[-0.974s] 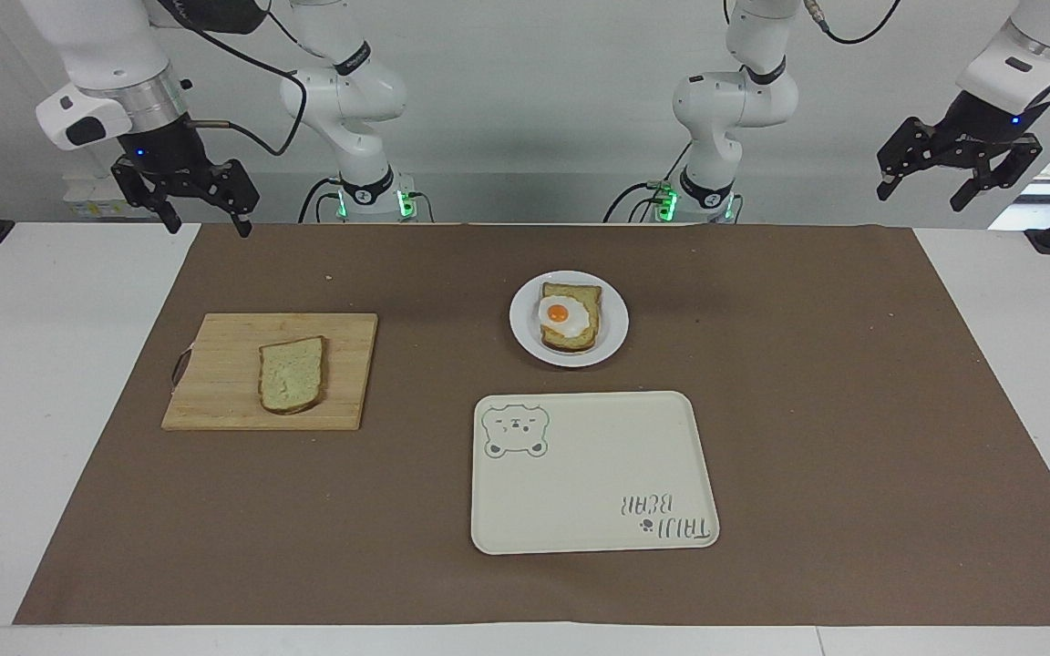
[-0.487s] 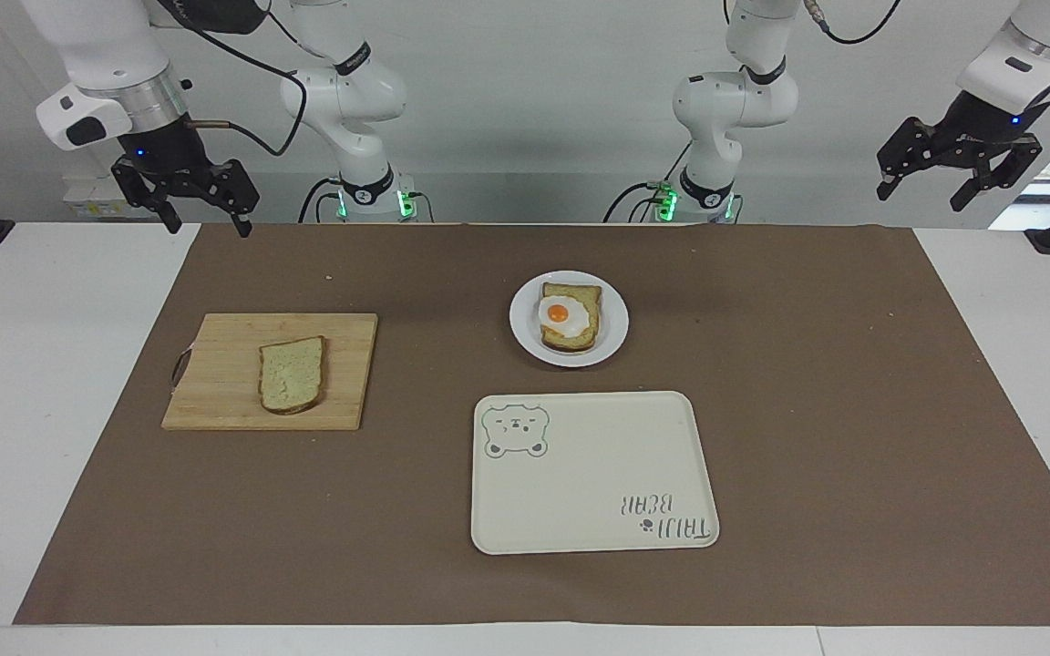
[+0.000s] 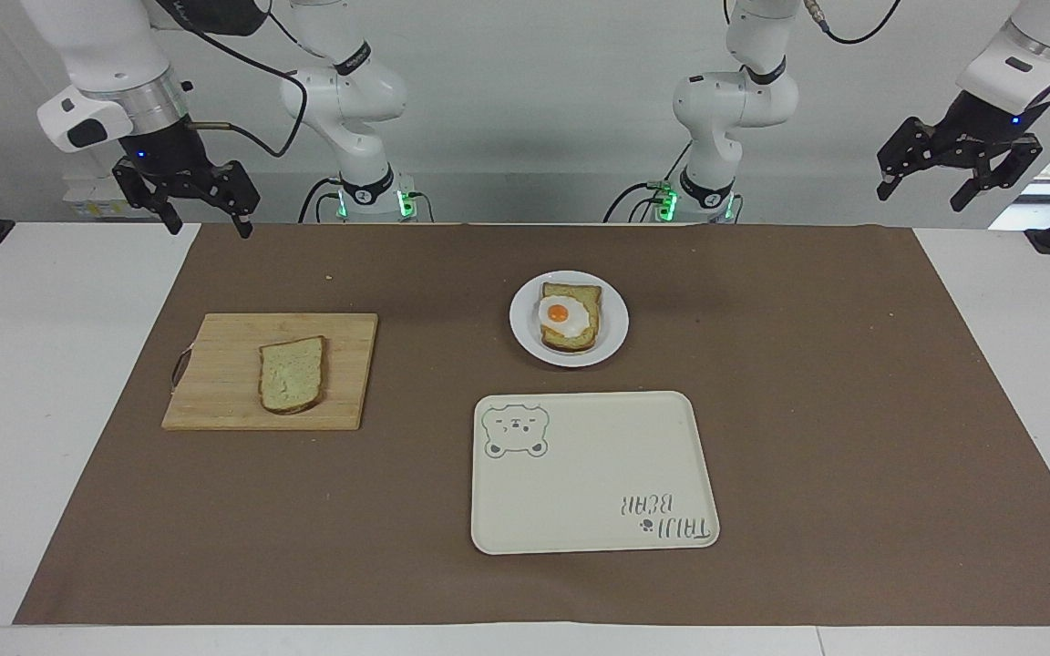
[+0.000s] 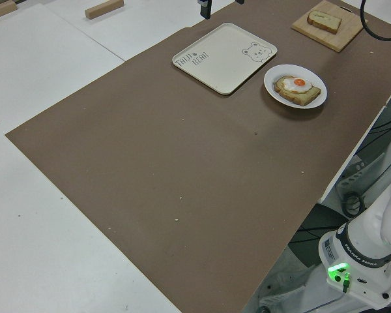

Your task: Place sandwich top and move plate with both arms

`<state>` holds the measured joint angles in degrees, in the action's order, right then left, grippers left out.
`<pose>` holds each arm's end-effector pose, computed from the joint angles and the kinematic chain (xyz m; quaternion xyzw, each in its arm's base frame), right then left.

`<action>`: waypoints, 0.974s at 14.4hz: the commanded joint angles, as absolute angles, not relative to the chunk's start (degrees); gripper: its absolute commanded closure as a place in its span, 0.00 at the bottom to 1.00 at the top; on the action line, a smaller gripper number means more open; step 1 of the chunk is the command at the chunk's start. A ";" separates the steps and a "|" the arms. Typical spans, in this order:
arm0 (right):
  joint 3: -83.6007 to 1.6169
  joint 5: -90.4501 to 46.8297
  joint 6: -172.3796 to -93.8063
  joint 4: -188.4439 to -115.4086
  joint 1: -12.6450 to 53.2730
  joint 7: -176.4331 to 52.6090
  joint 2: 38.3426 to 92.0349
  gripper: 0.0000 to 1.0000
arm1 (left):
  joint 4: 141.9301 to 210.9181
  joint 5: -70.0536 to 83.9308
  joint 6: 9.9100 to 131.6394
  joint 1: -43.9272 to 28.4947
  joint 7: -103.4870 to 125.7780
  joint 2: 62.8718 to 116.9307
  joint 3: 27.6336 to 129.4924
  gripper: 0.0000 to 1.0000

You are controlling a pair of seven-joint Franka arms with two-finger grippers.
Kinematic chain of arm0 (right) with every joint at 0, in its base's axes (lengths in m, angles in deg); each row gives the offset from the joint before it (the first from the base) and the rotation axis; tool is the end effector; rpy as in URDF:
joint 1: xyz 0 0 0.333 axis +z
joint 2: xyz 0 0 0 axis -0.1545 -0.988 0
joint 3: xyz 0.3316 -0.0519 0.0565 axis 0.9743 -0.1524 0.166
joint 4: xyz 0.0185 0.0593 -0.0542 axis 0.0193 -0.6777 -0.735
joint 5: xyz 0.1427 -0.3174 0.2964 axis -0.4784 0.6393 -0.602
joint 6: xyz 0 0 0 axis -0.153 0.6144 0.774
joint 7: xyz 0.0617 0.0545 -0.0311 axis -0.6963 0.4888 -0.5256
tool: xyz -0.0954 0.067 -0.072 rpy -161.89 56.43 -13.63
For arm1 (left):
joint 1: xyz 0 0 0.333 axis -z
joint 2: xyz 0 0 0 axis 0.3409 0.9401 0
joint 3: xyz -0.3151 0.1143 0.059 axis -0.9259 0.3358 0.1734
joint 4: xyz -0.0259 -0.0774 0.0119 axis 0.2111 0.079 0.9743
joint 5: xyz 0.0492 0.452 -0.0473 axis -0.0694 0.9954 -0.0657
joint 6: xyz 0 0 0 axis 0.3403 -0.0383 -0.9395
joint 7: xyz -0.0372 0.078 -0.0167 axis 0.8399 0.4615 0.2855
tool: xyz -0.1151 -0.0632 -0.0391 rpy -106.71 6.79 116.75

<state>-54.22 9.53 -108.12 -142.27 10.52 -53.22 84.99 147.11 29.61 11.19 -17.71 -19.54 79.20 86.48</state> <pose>0.5968 -0.0500 0.6343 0.9987 -0.0434 0.0257 0.0033 0.5903 0.0212 0.7033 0.9932 -0.1138 0.0004 0.0227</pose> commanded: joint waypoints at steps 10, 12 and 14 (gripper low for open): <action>-53.91 7.11 -122.45 -149.07 8.80 -55.84 79.57 0.00 | 147.73 30.32 10.53 -18.09 -19.06 78.26 85.54 0.00; -53.91 7.02 -124.99 -149.16 7.58 -57.86 76.77 0.00 | 147.73 30.32 10.53 -18.26 -18.98 78.26 85.55 0.00; -53.90 6.06 -129.90 -150.47 6.61 -61.28 73.86 0.00 | 147.73 30.32 10.53 -18.26 -18.98 78.26 85.63 0.00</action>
<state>-54.22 8.55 -125.82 -149.37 8.57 -57.04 76.30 147.11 29.60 11.19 -17.71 -19.53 79.19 86.11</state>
